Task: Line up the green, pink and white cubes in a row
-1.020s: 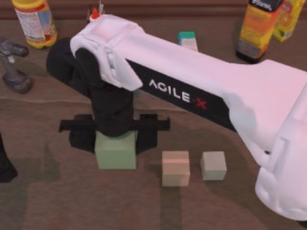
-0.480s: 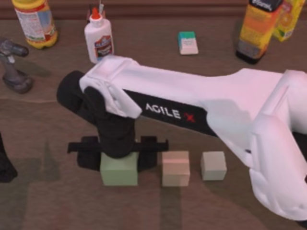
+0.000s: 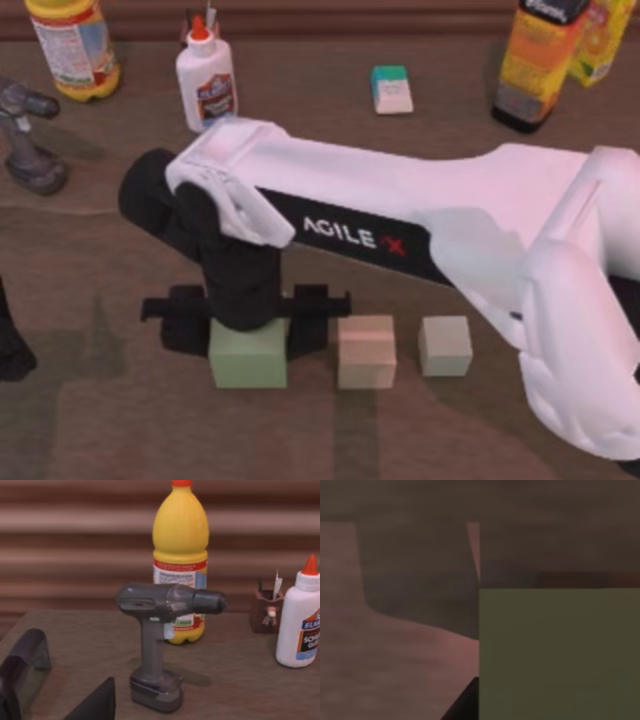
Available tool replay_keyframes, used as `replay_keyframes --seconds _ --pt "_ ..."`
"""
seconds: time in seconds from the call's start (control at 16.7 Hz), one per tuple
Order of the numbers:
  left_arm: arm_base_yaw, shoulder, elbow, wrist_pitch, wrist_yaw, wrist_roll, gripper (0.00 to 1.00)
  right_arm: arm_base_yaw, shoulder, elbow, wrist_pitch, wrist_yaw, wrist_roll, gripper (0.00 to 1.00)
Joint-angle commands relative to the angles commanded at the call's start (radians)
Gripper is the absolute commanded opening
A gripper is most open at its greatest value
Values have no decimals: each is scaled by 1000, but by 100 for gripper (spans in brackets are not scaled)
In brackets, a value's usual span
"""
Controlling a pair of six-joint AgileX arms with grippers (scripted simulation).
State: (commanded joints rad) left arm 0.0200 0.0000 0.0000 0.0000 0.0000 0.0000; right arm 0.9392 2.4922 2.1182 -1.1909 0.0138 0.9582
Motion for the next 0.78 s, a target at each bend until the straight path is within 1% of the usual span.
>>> replay_keyframes --seconds 0.48,0.54,0.78 --pt "0 0 0 0 0 0 100 0 0 0 0 0 0 98" --pt "0 0 0 0 0 0 100 0 0 0 0 0 0 100" --pt "0 0 0 0 0 0 100 0 0 0 0 0 0 100"
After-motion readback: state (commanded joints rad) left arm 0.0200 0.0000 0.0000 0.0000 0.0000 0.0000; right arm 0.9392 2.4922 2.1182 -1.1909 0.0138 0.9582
